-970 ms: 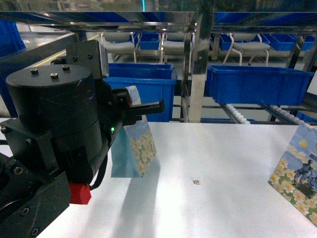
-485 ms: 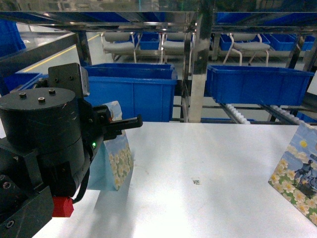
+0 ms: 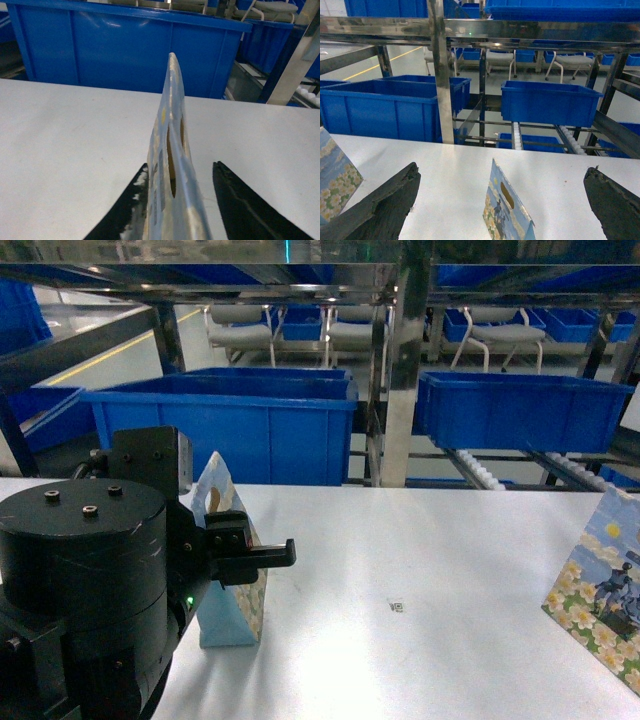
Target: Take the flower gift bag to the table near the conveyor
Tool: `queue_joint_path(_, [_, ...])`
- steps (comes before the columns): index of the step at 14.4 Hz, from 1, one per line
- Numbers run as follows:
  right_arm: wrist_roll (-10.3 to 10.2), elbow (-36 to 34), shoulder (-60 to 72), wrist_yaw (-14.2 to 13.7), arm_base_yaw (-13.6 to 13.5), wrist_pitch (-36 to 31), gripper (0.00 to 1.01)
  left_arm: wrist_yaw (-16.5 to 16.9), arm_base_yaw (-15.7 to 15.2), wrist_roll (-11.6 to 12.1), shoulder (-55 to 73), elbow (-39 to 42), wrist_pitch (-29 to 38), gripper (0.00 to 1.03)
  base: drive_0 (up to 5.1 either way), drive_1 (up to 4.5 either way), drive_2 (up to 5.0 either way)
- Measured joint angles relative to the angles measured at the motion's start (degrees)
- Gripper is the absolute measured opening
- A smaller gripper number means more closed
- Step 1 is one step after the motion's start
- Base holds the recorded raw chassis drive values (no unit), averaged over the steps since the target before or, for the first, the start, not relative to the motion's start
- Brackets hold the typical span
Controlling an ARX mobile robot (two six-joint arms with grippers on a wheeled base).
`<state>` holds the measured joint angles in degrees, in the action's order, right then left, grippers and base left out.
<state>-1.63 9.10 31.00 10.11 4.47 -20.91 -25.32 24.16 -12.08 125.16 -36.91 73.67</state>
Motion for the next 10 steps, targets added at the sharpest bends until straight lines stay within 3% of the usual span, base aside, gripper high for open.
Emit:
queue_joint_path(4, [0.0, 0.0, 0.0, 0.0, 0.0, -0.02, 0.98, 0.94, 0.39, 2.32, -4.96, 2.25, 0.13, 0.94, 0.0, 0.0, 0.0])
queue_joint_path(7, [0.0, 0.0, 0.0, 0.02, -0.02, 0.04, 0.98, 1.99, 0.48, 4.11, -12.9, 7.5, 0.26, 0.98, 0.0, 0.0, 0.0])
queue_joint_path(10, [0.0, 0.0, 0.0, 0.0, 0.0, 0.07, 0.98, 4.74, -0.15, 7.67, -17.64, 13.55, -0.22, 0.98, 0.0, 0.0, 0.0])
